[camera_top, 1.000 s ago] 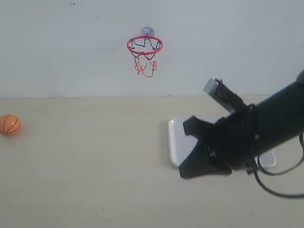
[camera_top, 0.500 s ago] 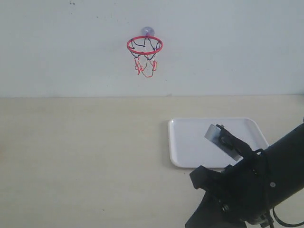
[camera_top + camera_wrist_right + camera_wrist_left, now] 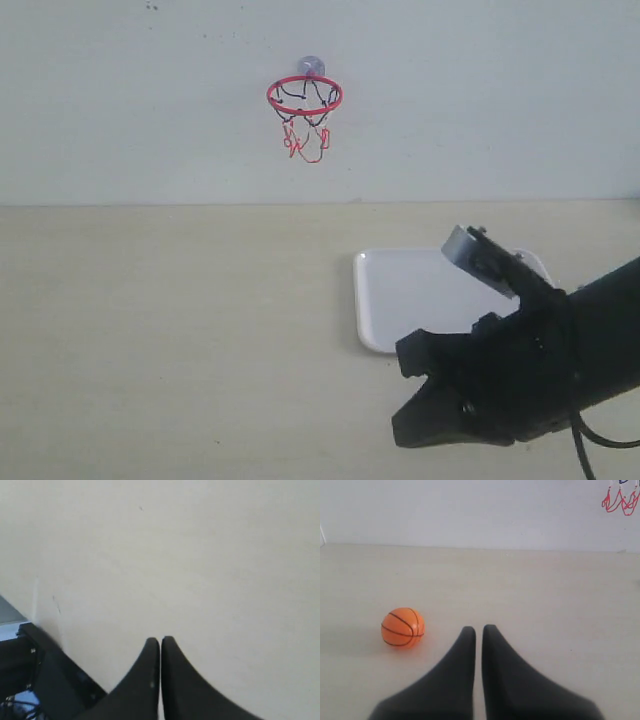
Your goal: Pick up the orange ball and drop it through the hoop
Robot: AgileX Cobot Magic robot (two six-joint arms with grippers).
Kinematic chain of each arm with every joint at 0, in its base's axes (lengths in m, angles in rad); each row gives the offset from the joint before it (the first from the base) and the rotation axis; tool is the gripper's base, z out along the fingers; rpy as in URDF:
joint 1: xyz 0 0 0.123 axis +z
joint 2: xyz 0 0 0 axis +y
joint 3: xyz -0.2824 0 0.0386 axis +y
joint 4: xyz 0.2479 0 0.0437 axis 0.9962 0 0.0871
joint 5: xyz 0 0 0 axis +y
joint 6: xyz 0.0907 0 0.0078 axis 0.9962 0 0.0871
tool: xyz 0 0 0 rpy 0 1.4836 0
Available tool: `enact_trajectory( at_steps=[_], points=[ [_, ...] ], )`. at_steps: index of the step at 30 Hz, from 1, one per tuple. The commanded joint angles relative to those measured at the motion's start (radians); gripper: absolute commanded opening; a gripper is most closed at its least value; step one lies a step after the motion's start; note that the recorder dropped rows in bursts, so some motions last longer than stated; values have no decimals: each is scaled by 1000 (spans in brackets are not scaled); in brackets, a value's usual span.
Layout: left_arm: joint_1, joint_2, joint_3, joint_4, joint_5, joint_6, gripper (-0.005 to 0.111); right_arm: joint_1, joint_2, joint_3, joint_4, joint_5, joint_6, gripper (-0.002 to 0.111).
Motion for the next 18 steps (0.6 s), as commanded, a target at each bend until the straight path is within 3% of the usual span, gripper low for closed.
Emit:
enact_trajectory(
  at_steps=[1, 5, 9, 18],
  points=[
    [0, -4, 3, -10, -1, 3, 4, 43, -236, 133, -1, -181, -71, 0],
    [0, -4, 3, -10, -1, 3, 4, 43, -540, 419, 10, -386, -161, 0],
    [0, -4, 3, -10, -1, 3, 4, 39, -841, 667, 205, -732, -155, 0],
    [0, -4, 3, -10, -1, 3, 4, -188, -1314, 690, 254, -787, -151, 0]
  ],
)
